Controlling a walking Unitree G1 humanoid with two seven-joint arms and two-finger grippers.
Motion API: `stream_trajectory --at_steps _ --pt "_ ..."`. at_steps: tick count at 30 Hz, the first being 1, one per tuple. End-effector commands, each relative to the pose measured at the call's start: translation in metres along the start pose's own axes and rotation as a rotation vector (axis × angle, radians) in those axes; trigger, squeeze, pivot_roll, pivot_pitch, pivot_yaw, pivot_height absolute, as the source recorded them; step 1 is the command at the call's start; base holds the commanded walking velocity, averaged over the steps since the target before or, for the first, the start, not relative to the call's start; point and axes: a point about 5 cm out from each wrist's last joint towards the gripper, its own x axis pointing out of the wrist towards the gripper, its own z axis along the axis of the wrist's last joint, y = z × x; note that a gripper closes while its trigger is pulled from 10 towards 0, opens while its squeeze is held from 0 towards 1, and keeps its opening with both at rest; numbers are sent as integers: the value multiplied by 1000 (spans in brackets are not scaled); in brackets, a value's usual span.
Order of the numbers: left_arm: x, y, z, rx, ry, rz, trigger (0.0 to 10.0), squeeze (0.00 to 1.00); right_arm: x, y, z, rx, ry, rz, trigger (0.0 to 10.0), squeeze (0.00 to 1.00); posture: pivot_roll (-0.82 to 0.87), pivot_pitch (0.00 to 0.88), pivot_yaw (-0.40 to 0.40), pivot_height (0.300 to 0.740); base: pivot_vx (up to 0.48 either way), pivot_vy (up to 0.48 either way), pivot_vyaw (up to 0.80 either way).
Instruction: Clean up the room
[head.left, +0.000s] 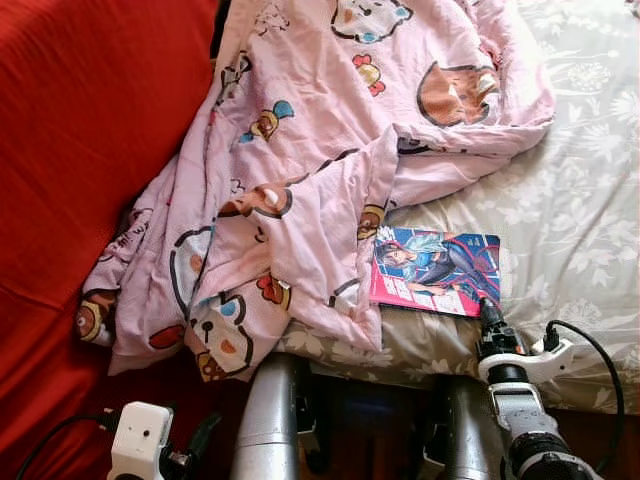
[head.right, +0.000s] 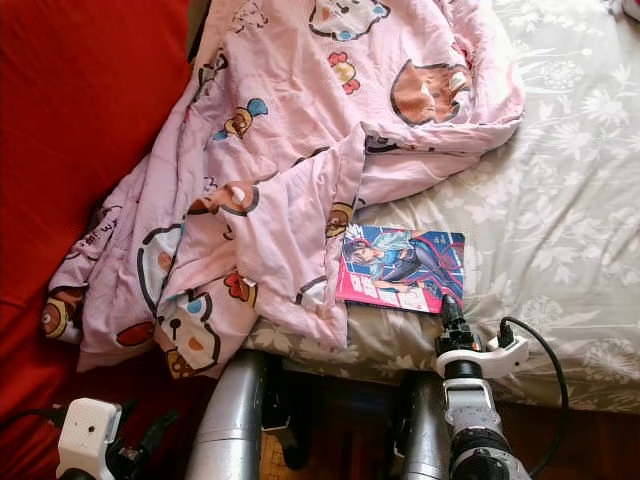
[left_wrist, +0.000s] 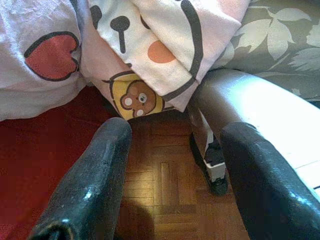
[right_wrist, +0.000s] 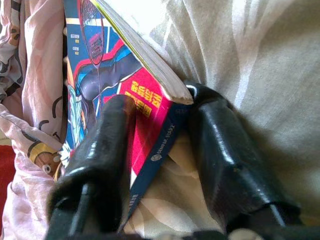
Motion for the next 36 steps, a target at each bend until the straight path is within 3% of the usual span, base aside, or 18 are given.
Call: stream_trajectory --at_steps 1,8,13,18,26,29,30,31,34,35,36 --pt "-4 2 -13 -8 55 17 10000 0 -14 -15 -22 39 72 -65 0 0 314 371 170 590 0 0 0" --pt "11 2 -13 -13 34 25 10000 0 -12 -14 -13 15 9 -65 0 0 285 318 145 590 0 0 0" --pt "38 4 -6 -15 -15 46 10000 0 -6 -8 6 3 -115 -47 0 0 254 239 114 590 0 0 0" --pt "70 2 2 -39 -61 59 10000 0 -3 -1 14 -67 -147 -19 0 0 197 140 78 590 0 0 0" --pt "96 -3 2 -71 -67 66 10000 0 -4 8 21 -200 -193 16 0 0 129 53 48 590 0 0 0" --pt "103 -3 2 -84 -68 77 10000 0 -7 9 23 -290 -217 -17 0 0 99 30 38 590 0 0 0" --pt "109 -4 1 -93 -70 82 10000 0 -8 14 23 -364 -211 -3 0 0 85 18 32 590 0 0 0" --pt "109 -4 1 -93 -70 82 10000 0 -8 14 23 -364 -211 -3 0 0 85 18 32 590 0 0 0" --pt "120 -6 3 -118 -71 91 10000 0 -12 26 23 -547 -207 -12 0 0 53 0 23 590 0 0 0" --pt "122 -7 3 -126 -73 95 10000 0 -13 26 22 -544 -195 -20 0 0 52 0 22 590 0 0 0" --pt "124 -6 3 -154 -74 107 10000 0 -15 27 18 -623 -149 -10 1412 0 52 0 22 590 0 0 0"
